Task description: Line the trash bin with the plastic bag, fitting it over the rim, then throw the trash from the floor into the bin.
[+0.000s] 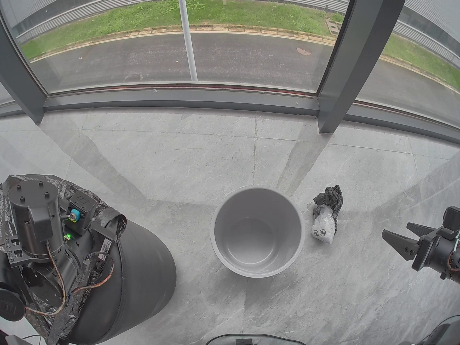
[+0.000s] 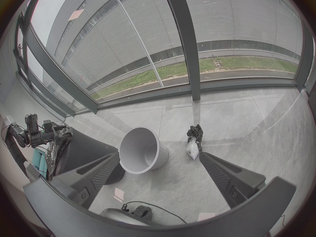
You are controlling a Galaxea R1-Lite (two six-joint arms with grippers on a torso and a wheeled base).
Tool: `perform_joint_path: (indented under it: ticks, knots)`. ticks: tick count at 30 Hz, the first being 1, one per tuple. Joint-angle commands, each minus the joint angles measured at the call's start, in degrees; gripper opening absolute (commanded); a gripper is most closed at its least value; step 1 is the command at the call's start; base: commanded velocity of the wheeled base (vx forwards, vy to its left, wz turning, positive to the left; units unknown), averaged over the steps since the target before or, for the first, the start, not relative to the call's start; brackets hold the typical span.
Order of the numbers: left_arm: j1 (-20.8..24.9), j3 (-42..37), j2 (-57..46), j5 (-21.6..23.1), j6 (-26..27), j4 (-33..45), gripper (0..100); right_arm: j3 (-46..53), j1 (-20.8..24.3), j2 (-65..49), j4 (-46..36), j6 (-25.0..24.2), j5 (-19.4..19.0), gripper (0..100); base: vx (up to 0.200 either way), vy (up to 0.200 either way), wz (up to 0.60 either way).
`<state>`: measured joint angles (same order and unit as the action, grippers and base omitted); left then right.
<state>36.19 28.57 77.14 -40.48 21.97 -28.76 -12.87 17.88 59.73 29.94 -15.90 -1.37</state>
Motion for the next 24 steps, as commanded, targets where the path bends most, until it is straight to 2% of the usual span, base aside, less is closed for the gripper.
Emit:
perform_joint_path:
  ticks: [1,9,11,15,16,18,19,24]
  knots:
    - [0.0,-0.4,-0.5,0.0,-0.1,0.0,0,0.0,0.0,-0.2,0.0,0.0,0.0,100,0.000,0.000,0.00]
    - [-0.1,-0.2,-1.0,0.1,-0.8,-0.8,0,0.1,0.0,-0.4,0.7,0.0,0.0,100,0.000,0.000,0.00]
    - [0.0,-0.2,-1.3,0.3,-1.9,-3.6,0,0.4,0.0,-0.5,1.8,0.0,0.0,100,0.000,0.000,0.00]
    - [0.1,1.9,-1.1,1.5,-6.2,-17.0,0,1.1,0.1,-1.6,6.0,-1.9,0.0,100,0.000,0.000,0.00]
    - [0.1,2.1,-1.1,1.7,-6.4,-17.5,0,1.1,0.2,-1.7,6.2,-2.1,0.0,100,0.000,0.000,0.00]
    - [-0.1,4.9,-1.1,3.8,-11.0,-23.5,0,0.6,0.9,-3.0,8.0,-5.3,0.0,100,0.000,0.000,0.00]
    - [-0.1,5.3,-1.2,3.8,-11.6,-23.5,0,0.5,1.2,-3.0,8.1,-5.6,0.0,100,0.000,0.000,0.00]
    - [0.1,15.5,1.5,3.4,-25.0,-20.2,0,-1.6,7.2,-2.4,8.7,-8.0,0.1,100,0.000,0.000,0.00]
